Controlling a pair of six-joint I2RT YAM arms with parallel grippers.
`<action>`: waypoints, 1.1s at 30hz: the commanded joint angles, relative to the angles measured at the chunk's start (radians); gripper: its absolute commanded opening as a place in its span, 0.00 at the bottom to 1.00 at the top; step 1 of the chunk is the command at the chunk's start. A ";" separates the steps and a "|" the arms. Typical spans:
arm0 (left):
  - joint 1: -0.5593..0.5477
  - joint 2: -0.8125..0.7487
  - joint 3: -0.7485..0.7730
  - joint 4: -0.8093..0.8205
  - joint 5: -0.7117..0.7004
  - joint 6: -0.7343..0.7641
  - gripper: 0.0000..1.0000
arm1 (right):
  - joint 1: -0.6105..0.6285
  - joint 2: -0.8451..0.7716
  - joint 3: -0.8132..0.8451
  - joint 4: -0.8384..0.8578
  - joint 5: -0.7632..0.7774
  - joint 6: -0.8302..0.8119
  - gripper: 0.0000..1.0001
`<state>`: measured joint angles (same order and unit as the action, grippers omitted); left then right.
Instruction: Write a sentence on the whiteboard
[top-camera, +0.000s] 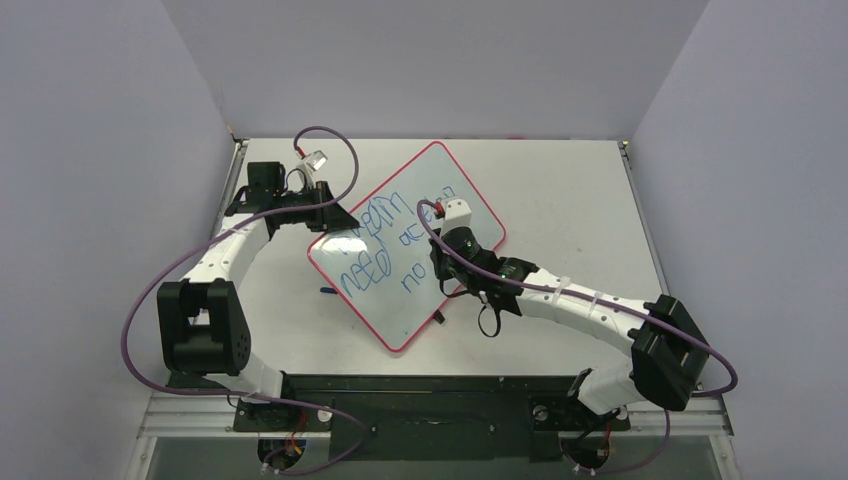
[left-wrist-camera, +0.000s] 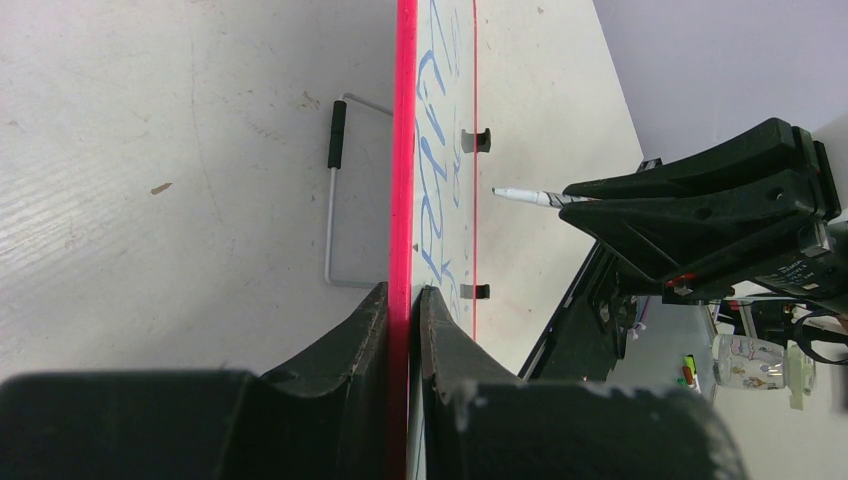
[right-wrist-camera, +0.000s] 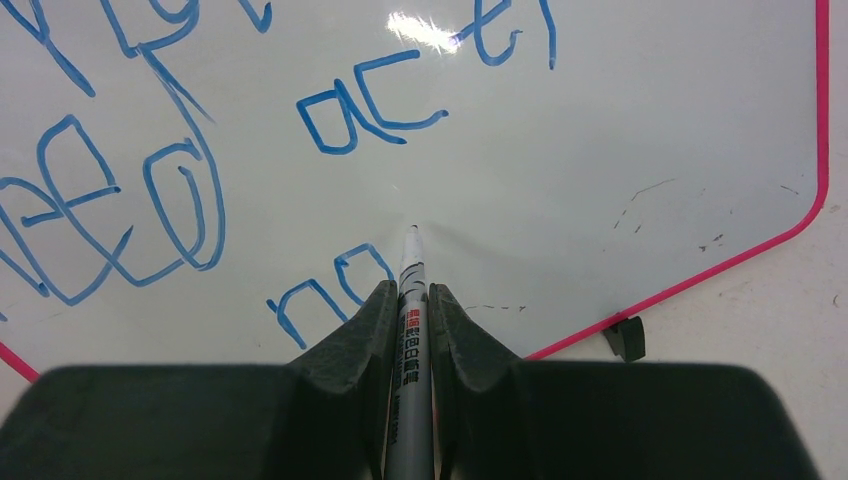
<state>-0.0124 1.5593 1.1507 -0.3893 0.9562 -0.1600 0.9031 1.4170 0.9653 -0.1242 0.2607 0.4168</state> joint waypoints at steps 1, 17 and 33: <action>-0.026 -0.026 0.014 -0.012 -0.042 0.080 0.00 | -0.013 -0.006 0.032 0.047 -0.013 0.017 0.00; -0.029 -0.024 0.014 -0.017 -0.043 0.084 0.00 | -0.031 0.020 0.007 0.114 -0.092 0.048 0.00; -0.030 -0.028 0.015 -0.022 -0.045 0.089 0.00 | -0.039 0.048 -0.060 0.160 -0.103 0.065 0.00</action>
<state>-0.0135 1.5578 1.1507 -0.3923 0.9535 -0.1528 0.8707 1.4590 0.9325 -0.0238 0.1593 0.4664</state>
